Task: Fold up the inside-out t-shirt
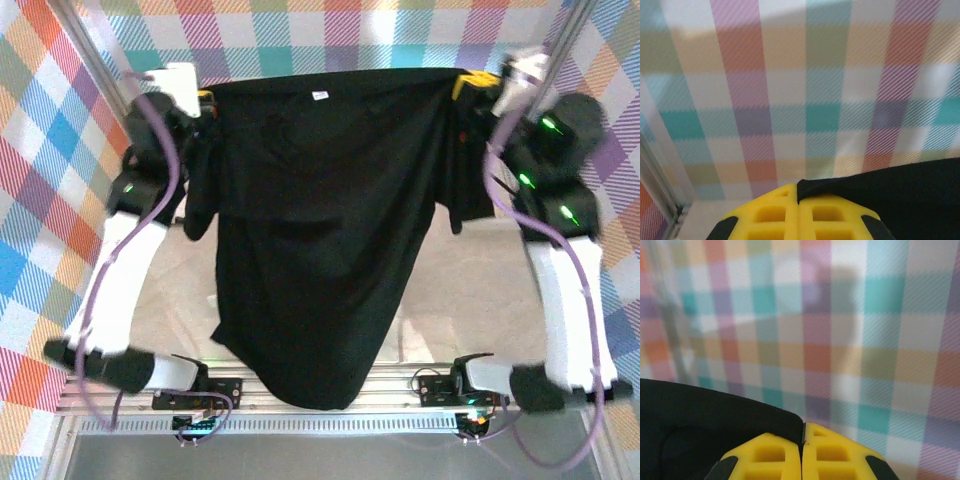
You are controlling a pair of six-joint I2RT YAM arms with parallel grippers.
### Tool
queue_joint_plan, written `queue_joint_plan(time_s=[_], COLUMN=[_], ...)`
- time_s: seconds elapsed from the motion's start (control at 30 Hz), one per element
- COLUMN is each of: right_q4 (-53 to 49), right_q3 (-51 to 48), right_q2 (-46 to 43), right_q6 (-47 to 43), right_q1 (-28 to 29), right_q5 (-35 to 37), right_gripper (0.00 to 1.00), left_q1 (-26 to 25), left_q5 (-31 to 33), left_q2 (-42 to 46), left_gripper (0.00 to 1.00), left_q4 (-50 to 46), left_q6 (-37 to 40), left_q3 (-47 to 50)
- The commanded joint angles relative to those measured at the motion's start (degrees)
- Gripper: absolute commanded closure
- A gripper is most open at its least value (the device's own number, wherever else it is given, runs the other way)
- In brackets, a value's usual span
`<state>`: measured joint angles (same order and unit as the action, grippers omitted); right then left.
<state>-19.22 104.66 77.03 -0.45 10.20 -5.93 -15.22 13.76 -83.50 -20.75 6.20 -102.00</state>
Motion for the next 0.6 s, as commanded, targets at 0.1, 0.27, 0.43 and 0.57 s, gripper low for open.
queue_joint_plan(time_s=[0.1, 0.27, 0.43, 0.57], right_q4=[6.3, -24.0, -46.3, -43.1], right_q3=[12.5, 60.6, 67.9, 33.5], right_q2=[33.5, 65.6, 66.4, 49.9], right_q6=[-3.6, -1.0, -1.1, -1.6], right_q1=[0.0, 0.1, 2.7, 7.9], right_q5=[8.7, 8.2, 5.5, 8.3], right_gripper=[0.87, 0.56, 0.45, 0.44], left_q1=[4.4, 4.5, 3.0, -3.6], left_q5=[-1.4, -5.5, -18.4, -24.7], left_q2=[-25.6, -34.1, -15.5, -0.7], left_gripper=[0.72, 0.34, 0.28, 0.28], left_q4=[1.8, -6.5, 7.6, 25.1], left_q6=[-4.8, -8.0, -15.7, -19.3], left_q3=[-9.5, -18.0, 10.5, 37.2])
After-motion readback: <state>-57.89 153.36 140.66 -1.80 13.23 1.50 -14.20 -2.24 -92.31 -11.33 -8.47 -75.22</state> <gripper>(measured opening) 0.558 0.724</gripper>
